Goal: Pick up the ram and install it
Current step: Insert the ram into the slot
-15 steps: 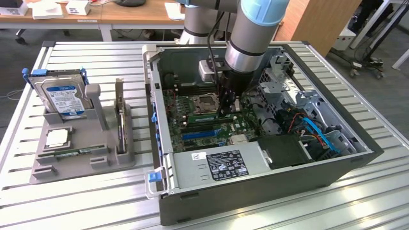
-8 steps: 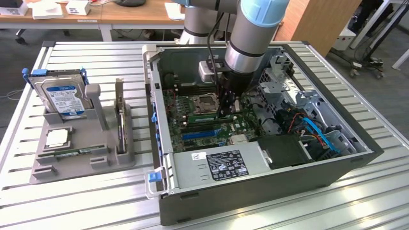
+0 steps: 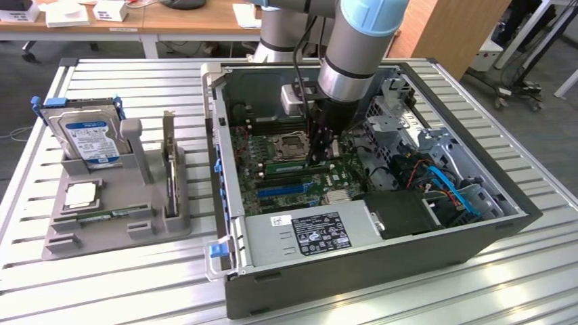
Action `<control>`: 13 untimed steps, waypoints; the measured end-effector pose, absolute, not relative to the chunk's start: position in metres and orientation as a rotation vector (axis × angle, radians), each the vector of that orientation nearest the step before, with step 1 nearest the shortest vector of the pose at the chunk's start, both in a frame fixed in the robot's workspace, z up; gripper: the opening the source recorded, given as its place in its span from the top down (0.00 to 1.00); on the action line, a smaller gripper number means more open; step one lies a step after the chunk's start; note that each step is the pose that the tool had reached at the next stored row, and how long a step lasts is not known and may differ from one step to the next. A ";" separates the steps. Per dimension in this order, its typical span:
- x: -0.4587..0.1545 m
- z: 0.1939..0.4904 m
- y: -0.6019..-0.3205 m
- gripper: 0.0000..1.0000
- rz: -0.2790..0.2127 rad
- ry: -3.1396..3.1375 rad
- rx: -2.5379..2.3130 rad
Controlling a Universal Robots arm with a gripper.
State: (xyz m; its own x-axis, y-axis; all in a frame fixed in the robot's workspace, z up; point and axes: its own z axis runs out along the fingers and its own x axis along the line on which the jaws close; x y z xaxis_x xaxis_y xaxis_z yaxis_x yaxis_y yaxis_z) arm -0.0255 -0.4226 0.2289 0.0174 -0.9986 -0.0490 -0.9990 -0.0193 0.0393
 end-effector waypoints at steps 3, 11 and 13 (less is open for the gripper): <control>-0.026 0.229 -0.423 0.89 0.098 2.195 -2.236; -0.026 0.230 -0.423 0.89 0.098 2.195 -2.236; -0.026 0.232 -0.423 0.89 0.098 2.196 -2.236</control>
